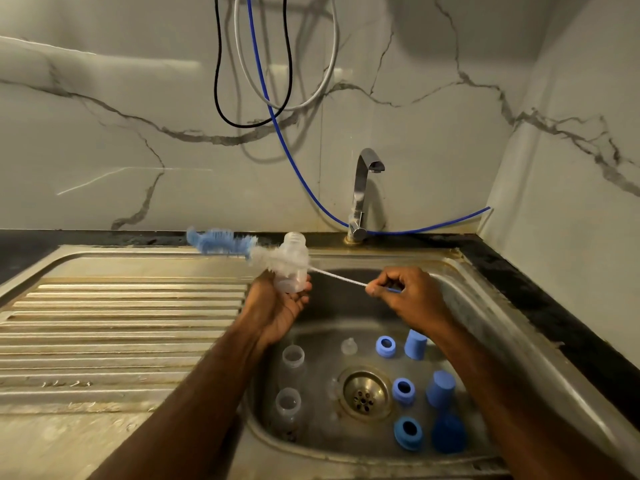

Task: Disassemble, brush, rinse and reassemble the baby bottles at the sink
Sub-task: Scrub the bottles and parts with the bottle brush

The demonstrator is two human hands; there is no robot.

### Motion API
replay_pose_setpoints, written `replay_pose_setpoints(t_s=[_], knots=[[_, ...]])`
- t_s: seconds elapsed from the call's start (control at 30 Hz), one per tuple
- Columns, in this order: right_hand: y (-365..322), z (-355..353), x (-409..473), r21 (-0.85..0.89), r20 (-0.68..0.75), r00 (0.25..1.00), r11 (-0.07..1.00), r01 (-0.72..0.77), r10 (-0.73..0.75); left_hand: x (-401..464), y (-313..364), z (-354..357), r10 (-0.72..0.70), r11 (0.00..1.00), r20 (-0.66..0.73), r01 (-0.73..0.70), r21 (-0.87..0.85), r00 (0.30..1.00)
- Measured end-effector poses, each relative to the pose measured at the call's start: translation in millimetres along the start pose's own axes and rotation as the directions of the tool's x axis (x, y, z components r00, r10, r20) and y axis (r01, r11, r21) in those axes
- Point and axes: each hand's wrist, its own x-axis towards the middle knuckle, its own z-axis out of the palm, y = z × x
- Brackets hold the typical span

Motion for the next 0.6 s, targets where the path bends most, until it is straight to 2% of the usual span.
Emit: replay_pose_setpoints(t_s=[0.07,0.17,0.2,0.33,0.4,0.5,0.6], knots=[[5.4,-4.8,2.5,0.006,-0.026,0.999,1.0,-0.03,0.03,1.1,4.3,-4.9,0.007,0.998,0.011,-0.007,-0.069,1.0],[7.8,-2.7,2.0,-0.044,-0.165,0.984,0.996,-0.08,0.072,0.0,3.5,-3.3,-0.036,0.999,0.006,0.036,-0.039,0.999],[5.5,0.4,1.5,-0.051,-0.159,0.985,0.996,-0.073,0.064,0.4,1.4,-2.6,-0.042,0.999,-0.007,0.041,-0.022,0.999],[5.0,-4.8,3.3,-0.033,0.023,0.997,0.996,-0.079,0.08,2.9,3.0,-7.0,0.017,1.0,-0.027,-0.017,-0.004,0.999],[9.4,-10.7,4.4,-0.034,0.007,0.995,0.994,-0.101,0.101,3.5,3.7,-9.3,0.035,0.999,-0.026,-0.034,0.008,0.999],[9.0,-3.0,3.7,-0.088,-0.135,0.985,0.989,-0.118,0.106,1.8,0.0,-6.0,-0.014,0.999,-0.032,0.015,0.044,0.999],[4.1,-1.1,5.6,-0.065,-0.055,0.993,0.993,-0.103,0.1,-1.5,1.9,-3.4,0.006,0.999,0.002,-0.006,0.032,1.0]])
